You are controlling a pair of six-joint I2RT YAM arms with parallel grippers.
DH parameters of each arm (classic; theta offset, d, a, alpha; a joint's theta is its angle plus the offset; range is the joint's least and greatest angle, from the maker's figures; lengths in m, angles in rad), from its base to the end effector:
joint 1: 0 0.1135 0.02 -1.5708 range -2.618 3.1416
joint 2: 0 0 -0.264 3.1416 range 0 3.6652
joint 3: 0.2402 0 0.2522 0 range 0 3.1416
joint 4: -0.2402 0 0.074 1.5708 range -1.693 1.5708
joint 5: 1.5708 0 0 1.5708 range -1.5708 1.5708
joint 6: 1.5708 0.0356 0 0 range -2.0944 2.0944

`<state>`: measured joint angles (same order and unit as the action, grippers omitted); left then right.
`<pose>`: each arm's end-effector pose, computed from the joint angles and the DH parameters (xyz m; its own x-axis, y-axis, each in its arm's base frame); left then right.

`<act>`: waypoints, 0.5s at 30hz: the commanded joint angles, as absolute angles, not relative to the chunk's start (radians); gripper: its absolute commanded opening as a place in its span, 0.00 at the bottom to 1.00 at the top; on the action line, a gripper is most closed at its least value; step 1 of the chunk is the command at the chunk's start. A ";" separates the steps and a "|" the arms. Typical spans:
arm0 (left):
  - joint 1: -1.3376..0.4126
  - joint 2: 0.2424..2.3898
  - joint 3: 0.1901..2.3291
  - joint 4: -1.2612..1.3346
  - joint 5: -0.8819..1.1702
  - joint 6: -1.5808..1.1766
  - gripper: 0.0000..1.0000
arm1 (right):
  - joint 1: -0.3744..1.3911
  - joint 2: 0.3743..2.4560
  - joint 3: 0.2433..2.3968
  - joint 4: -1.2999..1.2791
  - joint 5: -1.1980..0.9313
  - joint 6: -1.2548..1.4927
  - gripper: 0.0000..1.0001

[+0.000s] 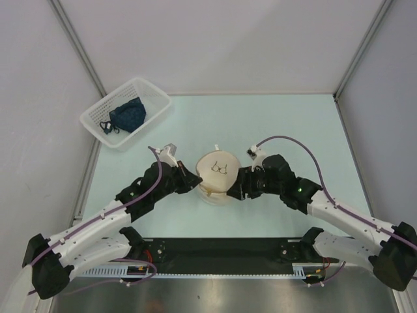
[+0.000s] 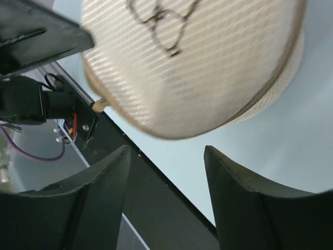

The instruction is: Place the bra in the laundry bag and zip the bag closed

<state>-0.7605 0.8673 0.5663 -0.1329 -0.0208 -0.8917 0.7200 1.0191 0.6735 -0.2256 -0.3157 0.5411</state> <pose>0.1457 -0.1376 0.2534 -0.7169 -0.3917 -0.5767 0.1873 0.6886 -0.7005 0.1605 0.1555 0.2535 -0.7724 -0.0262 -0.6346 -0.4962 0.6486 0.5772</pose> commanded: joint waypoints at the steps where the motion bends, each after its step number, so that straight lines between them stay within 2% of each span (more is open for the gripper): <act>1: -0.790 0.851 0.620 -0.242 -0.119 -0.954 0.00 | 0.926 0.917 0.690 -0.250 -0.002 0.537 0.68; 4: -0.824 0.848 0.626 -0.274 -0.178 -0.997 0.00 | 1.035 0.897 0.661 -0.172 0.118 0.623 0.68; 9: -0.902 0.845 0.644 -0.310 -0.248 -1.072 0.00 | 1.228 0.965 0.681 -0.135 0.404 0.705 0.63; 15: -0.983 0.844 0.666 -0.347 -0.350 -1.123 0.00 | 1.341 1.104 0.772 -0.143 0.491 0.723 0.49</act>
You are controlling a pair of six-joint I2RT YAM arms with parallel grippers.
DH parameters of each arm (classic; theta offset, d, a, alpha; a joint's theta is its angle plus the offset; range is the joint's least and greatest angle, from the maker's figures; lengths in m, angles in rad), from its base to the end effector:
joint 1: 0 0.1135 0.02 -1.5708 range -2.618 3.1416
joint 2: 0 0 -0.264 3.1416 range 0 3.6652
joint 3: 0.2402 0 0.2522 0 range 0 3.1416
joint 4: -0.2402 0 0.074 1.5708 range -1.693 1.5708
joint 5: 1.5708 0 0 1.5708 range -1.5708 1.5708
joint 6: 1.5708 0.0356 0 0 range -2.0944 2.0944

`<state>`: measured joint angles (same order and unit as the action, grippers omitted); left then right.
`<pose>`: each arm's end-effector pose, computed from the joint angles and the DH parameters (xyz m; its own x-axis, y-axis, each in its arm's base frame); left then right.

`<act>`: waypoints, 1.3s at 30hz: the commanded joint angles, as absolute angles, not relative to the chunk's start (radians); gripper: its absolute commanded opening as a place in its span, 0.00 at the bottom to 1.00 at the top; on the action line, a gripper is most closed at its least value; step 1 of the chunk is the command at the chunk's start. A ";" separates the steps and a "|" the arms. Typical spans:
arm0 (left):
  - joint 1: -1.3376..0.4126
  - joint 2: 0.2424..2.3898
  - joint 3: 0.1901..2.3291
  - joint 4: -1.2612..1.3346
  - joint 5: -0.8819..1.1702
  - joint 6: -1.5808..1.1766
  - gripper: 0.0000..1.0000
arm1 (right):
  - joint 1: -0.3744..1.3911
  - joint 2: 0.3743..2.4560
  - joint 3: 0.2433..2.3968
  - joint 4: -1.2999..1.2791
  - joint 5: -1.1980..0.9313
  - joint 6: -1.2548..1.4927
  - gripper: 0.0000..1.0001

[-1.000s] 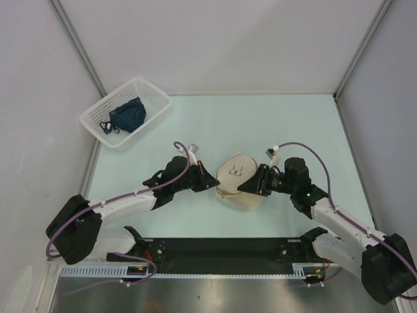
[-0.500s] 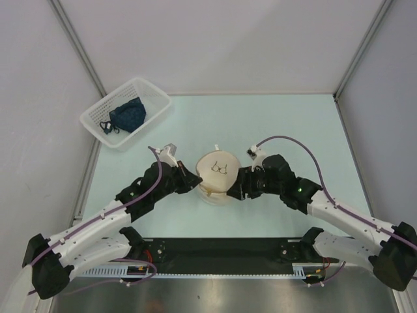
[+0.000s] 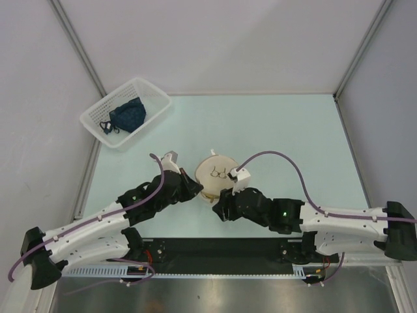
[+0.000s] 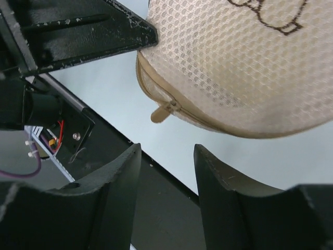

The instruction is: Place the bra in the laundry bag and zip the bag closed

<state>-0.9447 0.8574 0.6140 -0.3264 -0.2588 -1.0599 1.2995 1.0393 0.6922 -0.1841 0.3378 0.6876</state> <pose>0.1191 -0.1492 0.2538 -0.7277 -0.4327 -0.5321 0.0455 0.7437 -0.6670 0.0729 0.2182 0.2597 -0.6332 -0.0419 -0.7728 -0.5571 0.7179 0.4175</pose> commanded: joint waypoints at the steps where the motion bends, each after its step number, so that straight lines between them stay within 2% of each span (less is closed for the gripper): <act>1: -0.988 0.850 0.672 -0.347 -0.353 -1.124 0.00 | 1.341 1.115 0.773 -0.129 0.485 0.724 0.49; 7: -1.040 0.885 0.695 -0.348 -0.377 -1.120 0.00 | 1.345 1.176 0.810 -0.133 0.485 0.721 0.52; 12: -1.075 0.894 0.701 -0.348 -0.397 -1.129 0.00 | 1.347 1.221 0.864 -0.196 0.514 0.738 0.49; 19: -1.085 0.881 0.703 -0.368 -0.425 -1.120 0.00 | 1.348 1.229 0.874 -0.284 0.574 0.782 0.29; 22: -1.086 0.865 0.701 -0.387 -0.448 -1.111 0.00 | 1.342 1.198 0.842 -0.307 0.583 0.796 0.09; 23: -1.086 0.855 0.700 -0.388 -0.456 -1.106 0.00 | 1.339 1.177 0.833 -0.317 0.586 0.802 0.00; 32: -1.085 0.816 0.706 -0.443 -0.512 -1.071 0.00 | 1.318 1.068 0.741 -0.397 0.578 0.813 0.00; 35: -1.085 0.816 0.706 -0.443 -0.506 -1.066 0.00 | 1.319 1.029 0.715 -0.313 0.519 0.756 0.00; 38: -1.086 0.834 0.710 -0.431 -0.489 -1.066 0.00 | 1.324 1.043 0.719 -0.220 0.445 0.741 0.25; 39: -1.086 0.841 0.715 -0.426 -0.480 -1.066 0.00 | 1.328 1.049 0.718 -0.171 0.430 0.741 0.27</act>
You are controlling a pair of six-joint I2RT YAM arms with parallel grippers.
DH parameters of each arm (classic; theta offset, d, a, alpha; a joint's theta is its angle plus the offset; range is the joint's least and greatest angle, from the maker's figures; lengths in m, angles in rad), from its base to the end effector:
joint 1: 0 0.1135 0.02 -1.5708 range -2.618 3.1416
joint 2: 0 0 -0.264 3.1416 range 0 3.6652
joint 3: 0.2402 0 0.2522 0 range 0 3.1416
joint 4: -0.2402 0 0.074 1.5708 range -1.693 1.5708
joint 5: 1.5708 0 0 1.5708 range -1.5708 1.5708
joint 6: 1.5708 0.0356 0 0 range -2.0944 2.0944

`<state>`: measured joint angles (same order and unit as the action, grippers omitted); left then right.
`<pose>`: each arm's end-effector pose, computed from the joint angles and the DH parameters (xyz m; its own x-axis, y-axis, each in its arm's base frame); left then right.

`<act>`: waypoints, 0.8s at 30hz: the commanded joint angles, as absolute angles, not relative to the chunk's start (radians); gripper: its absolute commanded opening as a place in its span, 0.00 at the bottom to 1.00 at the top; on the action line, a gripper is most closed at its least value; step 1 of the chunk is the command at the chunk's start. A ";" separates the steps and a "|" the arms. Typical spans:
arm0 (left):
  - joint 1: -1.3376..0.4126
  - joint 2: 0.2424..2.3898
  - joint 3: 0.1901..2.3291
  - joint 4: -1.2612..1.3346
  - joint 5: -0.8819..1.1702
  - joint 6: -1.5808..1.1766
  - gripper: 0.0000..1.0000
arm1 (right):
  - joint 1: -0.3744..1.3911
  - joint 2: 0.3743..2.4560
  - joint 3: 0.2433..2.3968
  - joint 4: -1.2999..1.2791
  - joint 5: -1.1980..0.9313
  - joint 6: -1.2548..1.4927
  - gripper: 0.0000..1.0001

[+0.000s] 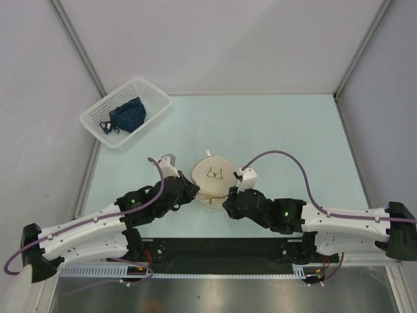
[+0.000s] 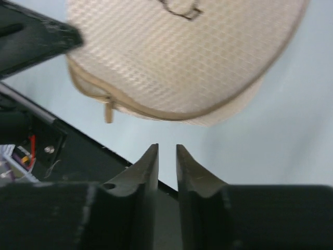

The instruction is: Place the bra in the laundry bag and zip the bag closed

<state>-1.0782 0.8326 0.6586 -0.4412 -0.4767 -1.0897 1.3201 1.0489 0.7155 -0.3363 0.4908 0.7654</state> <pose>0.0996 -0.1511 0.2645 -0.6632 -0.4299 -0.6127 0.0383 0.7980 -0.6014 0.0714 0.2110 0.2535 -0.6395 -0.0340 -0.7681 -0.4433 0.8325 0.3322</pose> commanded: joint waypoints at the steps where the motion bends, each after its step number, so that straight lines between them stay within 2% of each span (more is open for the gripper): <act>1: -1.086 0.850 0.718 -0.425 -0.479 -1.065 0.00 | 1.330 1.058 0.715 -0.147 0.407 0.745 0.30; 8: -1.086 0.847 0.723 -0.417 -0.471 -1.060 0.00 | 1.335 1.103 0.689 -0.008 0.374 0.854 0.43; 17: -1.086 0.841 0.721 -0.416 -0.463 -1.063 0.00 | 1.332 1.173 0.736 -0.049 0.452 0.914 0.40; 24: -1.088 0.842 0.719 -0.413 -0.459 -1.065 0.00 | 1.327 1.180 0.739 -0.029 0.492 0.916 0.31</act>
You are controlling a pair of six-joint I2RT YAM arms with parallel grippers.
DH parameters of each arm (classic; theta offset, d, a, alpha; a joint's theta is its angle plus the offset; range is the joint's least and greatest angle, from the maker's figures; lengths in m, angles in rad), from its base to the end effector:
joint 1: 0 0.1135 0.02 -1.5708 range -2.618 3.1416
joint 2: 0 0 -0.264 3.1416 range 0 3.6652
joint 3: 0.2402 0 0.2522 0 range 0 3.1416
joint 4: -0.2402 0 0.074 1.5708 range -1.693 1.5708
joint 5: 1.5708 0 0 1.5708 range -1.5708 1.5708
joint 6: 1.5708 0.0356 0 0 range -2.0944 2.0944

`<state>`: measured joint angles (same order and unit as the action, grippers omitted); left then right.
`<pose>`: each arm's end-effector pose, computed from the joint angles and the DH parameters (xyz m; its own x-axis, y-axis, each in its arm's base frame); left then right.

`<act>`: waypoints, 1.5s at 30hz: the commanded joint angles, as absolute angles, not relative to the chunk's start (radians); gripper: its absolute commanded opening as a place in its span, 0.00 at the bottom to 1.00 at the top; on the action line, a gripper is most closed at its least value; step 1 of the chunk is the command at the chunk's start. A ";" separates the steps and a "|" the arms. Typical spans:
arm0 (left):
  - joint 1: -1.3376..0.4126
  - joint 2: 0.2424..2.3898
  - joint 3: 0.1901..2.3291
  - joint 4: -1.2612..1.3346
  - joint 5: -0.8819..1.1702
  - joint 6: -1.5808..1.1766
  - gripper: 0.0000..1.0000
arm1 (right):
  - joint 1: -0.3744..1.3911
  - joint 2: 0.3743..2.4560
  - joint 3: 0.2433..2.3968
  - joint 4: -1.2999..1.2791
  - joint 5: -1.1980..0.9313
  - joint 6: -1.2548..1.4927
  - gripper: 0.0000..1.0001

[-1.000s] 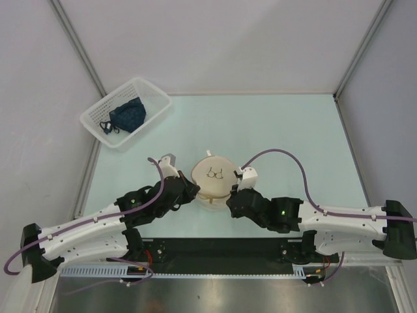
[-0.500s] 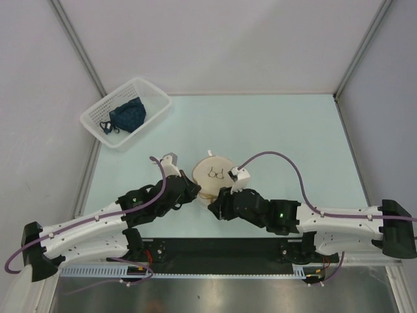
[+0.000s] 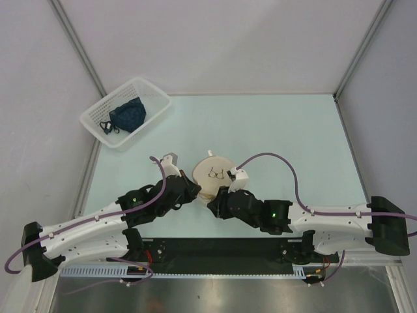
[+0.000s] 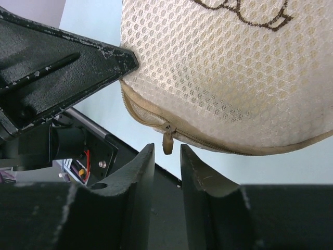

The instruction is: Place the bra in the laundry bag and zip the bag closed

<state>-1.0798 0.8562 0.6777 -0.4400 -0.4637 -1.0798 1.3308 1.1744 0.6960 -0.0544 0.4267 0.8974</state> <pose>0.1012 -0.1556 0.2671 -0.6729 -0.4142 -0.6129 0.0498 0.8013 -0.5962 0.0749 0.2440 0.2435 -0.7003 0.1322 -0.7015 -0.4042 0.7366 0.5423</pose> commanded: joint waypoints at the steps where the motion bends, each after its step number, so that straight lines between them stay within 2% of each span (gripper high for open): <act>1: -1.089 0.844 0.721 -0.411 -0.457 -1.065 0.00 | 1.327 1.181 0.739 -0.029 0.495 0.919 0.30; 8: -1.100 0.842 0.715 -0.411 -0.460 -1.071 0.00 | 1.305 1.198 0.753 -0.050 0.502 0.948 0.22; 12: -1.103 0.835 0.706 -0.411 -0.472 -1.074 0.00 | 1.293 1.181 0.744 -0.083 0.499 0.957 0.00; 25: -1.103 0.790 0.695 -0.454 -0.557 -1.052 0.00 | 1.275 0.947 0.572 -0.268 0.502 0.965 0.00; 32: -1.103 0.785 0.689 -0.433 -0.566 -1.020 0.00 | 1.262 0.960 0.574 -0.282 0.456 0.904 0.00; 35: -1.103 0.761 0.672 -0.373 -0.526 -0.964 0.00 | 1.258 0.953 0.563 -0.172 0.352 0.815 0.00; 36: -1.103 0.753 0.663 -0.324 -0.512 -0.948 0.00 | 1.255 0.960 0.569 -0.137 0.310 0.790 0.01; 37: -1.103 0.735 0.640 -0.295 -0.500 -0.933 0.00 | 1.253 0.975 0.577 -0.092 0.220 0.772 0.07; 38: -1.103 0.727 0.624 -0.263 -0.486 -0.898 0.00 | 1.244 0.985 0.584 -0.075 0.177 0.740 0.24; 40: -1.103 0.703 0.585 -0.164 -0.443 -0.846 0.00 | 1.232 0.977 0.604 -0.063 0.088 0.741 0.39; 41: -1.103 0.696 0.574 -0.138 -0.428 -0.833 0.00 | 1.223 0.963 0.603 -0.067 0.075 0.764 0.53; 42: -1.103 0.690 0.560 -0.102 -0.411 -0.819 0.00 | 1.195 0.947 0.595 -0.086 0.063 0.782 0.59; 45: -1.103 0.680 0.546 -0.077 -0.402 -0.790 0.00 | 1.087 0.839 0.578 -0.150 0.023 0.856 0.68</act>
<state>-1.1091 0.7017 0.5644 -0.2302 -0.4423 -0.8837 1.1976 0.9520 0.5648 -0.1341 0.1246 0.8055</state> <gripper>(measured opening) 0.008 0.638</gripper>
